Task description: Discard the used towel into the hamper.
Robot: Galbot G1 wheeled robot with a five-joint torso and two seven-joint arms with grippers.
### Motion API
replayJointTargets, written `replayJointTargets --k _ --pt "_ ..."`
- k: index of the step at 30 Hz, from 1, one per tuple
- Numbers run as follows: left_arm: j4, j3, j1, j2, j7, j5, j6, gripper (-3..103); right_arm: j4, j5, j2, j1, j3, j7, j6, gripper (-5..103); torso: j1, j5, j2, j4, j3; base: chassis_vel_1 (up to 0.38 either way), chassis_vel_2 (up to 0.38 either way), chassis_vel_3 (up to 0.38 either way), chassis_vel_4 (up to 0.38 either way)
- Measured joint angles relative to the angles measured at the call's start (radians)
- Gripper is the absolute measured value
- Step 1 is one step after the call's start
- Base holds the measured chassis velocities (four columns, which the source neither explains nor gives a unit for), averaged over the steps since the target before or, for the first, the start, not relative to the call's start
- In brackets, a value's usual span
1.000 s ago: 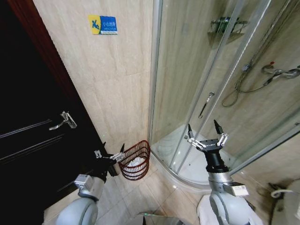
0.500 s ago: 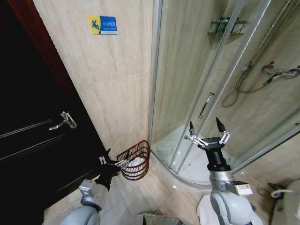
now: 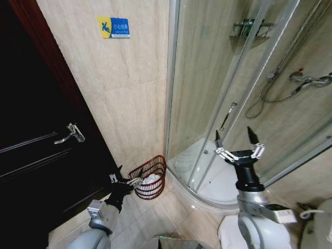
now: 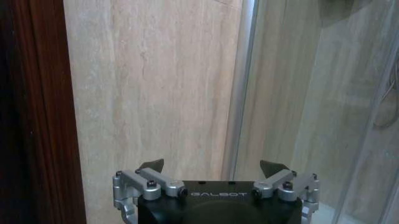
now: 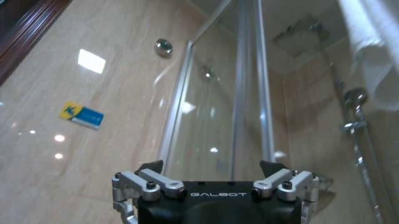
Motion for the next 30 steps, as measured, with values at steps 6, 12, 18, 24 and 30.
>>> replayJointTargets --k 6,12,18,24,30 --pt "0.001 0.000 0.000 0.000 0.000 0.000 0.000 100 0.003 0.062 -0.023 -0.013 0.086 0.000 -0.016 100 0.000 0.0002 0.000 0.0000 0.000 0.000 0.000 0.000 0.000" --pt "0.001 0.000 -0.001 0.001 0.000 -0.001 -0.001 100 0.004 0.089 -0.025 -0.024 0.115 -0.011 -0.024 100 0.000 0.0002 0.000 0.0000 0.000 0.000 0.000 0.000 0.000" --pt "0.002 0.000 -0.001 0.001 0.000 -0.001 -0.001 100 0.003 0.114 -0.030 -0.033 0.168 -0.013 -0.027 100 0.000 -0.0001 0.000 0.0000 0.000 0.000 0.000 0.000 0.000" --pt "0.002 0.000 -0.001 0.001 -0.001 -0.001 -0.001 100 0.002 0.117 -0.025 -0.032 0.175 -0.013 -0.028 100 0.000 0.0002 0.000 -0.0001 0.000 -0.055 -0.075 0.067 0.069" --pt "0.003 0.000 -0.001 0.001 -0.001 -0.001 -0.001 100 0.001 0.115 -0.020 -0.027 0.168 -0.013 -0.027 100 0.000 0.0002 0.000 0.0002 0.000 -0.146 -0.171 0.180 0.158"
